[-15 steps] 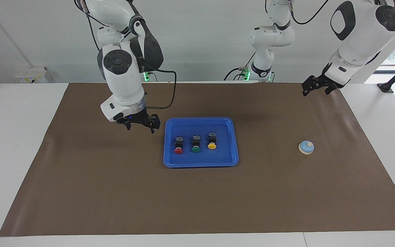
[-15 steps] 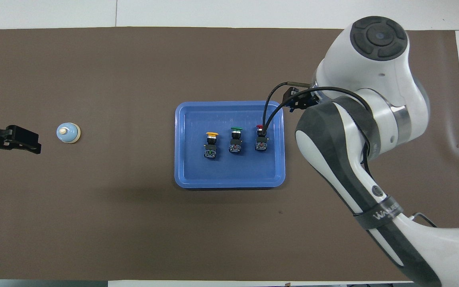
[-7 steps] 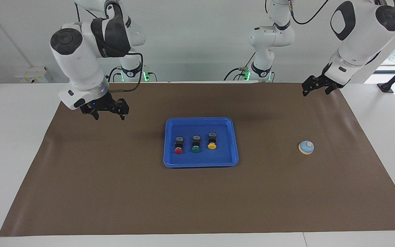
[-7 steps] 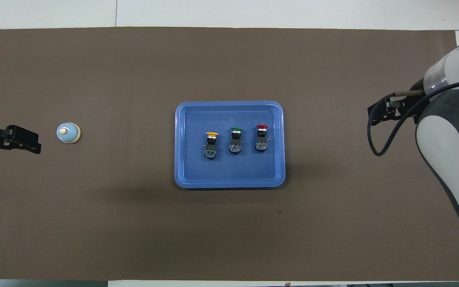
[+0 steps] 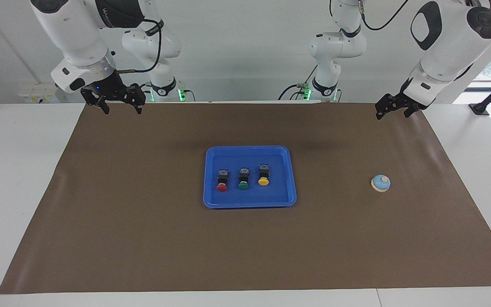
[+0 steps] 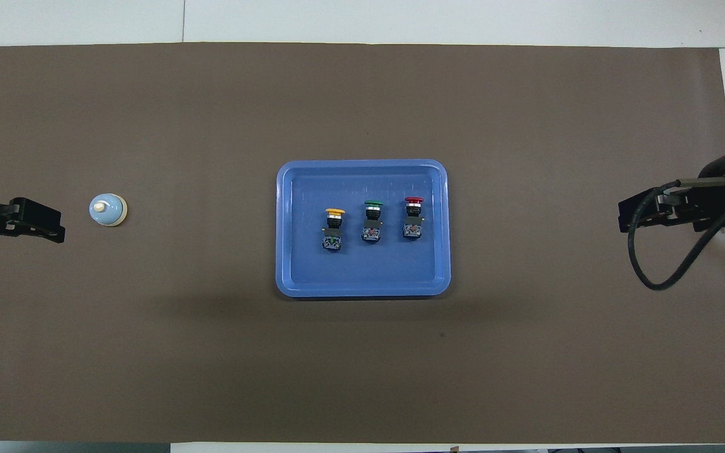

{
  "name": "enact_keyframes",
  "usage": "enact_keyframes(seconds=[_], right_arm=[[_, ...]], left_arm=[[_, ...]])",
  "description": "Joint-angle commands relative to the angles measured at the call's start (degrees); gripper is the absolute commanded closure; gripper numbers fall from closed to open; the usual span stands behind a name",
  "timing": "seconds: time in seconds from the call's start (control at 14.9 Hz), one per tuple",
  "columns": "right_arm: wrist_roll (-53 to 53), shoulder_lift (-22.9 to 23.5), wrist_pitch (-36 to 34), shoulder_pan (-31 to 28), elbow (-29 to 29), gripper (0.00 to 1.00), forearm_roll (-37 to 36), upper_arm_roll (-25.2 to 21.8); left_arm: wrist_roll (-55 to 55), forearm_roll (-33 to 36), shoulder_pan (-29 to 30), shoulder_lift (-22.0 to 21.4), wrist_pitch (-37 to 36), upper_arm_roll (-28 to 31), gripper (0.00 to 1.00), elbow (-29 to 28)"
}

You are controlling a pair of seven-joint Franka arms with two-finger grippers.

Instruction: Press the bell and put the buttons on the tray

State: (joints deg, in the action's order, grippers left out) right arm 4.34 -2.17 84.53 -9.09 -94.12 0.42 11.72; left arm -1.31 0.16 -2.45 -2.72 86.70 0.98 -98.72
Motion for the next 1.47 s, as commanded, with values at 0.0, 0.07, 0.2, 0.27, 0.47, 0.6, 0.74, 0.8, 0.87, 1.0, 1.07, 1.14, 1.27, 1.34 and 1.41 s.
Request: enact_keyframes(seconds=[0.0, 0.07, 0.2, 0.27, 0.47, 0.6, 0.74, 0.8, 0.87, 1.0, 1.07, 1.14, 1.27, 1.34, 1.41], right_arm=[[-1.79, -0.47, 0.81, -2.25, -1.24, 0.0, 1.43, 0.15], [-2.23, -0.38, 0.81, -2.25, -1.06, 0.0, 1.43, -0.46], [-2.94, -0.29, 0.9, -2.34, -0.89, 0.0, 1.43, -0.73], [-2.94, -0.2, 0.9, -2.43, -0.8, 0.0, 1.43, -0.91], [-3.02, -0.02, 0.9, -2.43, -0.45, 0.0, 1.6, -1.78], [-3.55, 0.06, 0.9, -2.34, -0.36, 0.0, 1.6, -1.79], [-3.73, -0.11, 0.9, -2.25, -0.53, 0.0, 1.52, -1.7], [-3.73, -0.29, 0.9, -2.08, -0.71, 0.0, 1.52, -1.7], [-3.29, -0.29, 0.81, -1.9, -0.8, 0.0, 1.43, -1.61], [-3.2, -0.29, 0.9, -1.99, -0.71, 0.0, 1.43, -1.61], [-3.2, -0.29, 0.9, -2.16, -0.71, 0.0, 1.43, -1.7], [-3.2, -0.38, 0.9, -2.16, -0.62, 0.0, 1.34, -1.79], [-3.64, -0.46, 0.64, -2.6, -0.71, 0.0, 1.34, -1.79], [-3.73, -0.38, 0.46, -3.04, -0.8, 0.0, 1.25, -1.7], [-3.73, -0.38, 0.37, -3.39, -0.89, 0.0, 1.25, -1.7]], left_arm=[[-0.36, -0.51, 0.34, -0.62, 0.23, -0.1, 0.0, -0.16], [-0.36, -0.51, 0.34, -0.62, 0.23, -0.1, 0.0, -0.16], [-0.36, -0.51, 0.34, -0.62, 0.23, -0.1, 0.0, -0.16], [-0.36, -0.51, 0.34, -0.62, 0.14, -0.1, 0.0, -0.16], [-0.36, -0.51, 0.34, -0.62, 0.23, -0.1, 0.0, -0.16], [-0.36, -0.51, 0.34, -0.62, 0.23, -0.1, 0.0, -0.16], [-0.28, -0.51, 0.34, -0.62, 0.23, -0.1, 0.0, -0.16], [-0.36, -0.51, 0.34, -0.62, 0.23, -0.1, 0.0, -0.16], [-0.36, -0.51, 0.34, -0.62, 0.23, -0.1, 0.0, -0.16], [-0.36, -0.51, 0.34, -0.62, 0.23, -0.1, 0.0, -0.16], [-0.36, -0.51, 0.34, -0.62, 0.14, -0.1, 0.0, -0.16], [-0.36, -0.51, 0.34, -0.62, 0.23, -0.1, 0.0, -0.16], [-0.36, -0.51, 0.34, -0.62, 0.23, -0.1, 0.0, -0.16], [-0.36, -0.51, 0.34, -0.62, 0.14, -0.1, 0.0, -0.16], [-0.36, -0.51, 0.34, -0.62, 0.14, -0.1, 0.0, -0.16]])
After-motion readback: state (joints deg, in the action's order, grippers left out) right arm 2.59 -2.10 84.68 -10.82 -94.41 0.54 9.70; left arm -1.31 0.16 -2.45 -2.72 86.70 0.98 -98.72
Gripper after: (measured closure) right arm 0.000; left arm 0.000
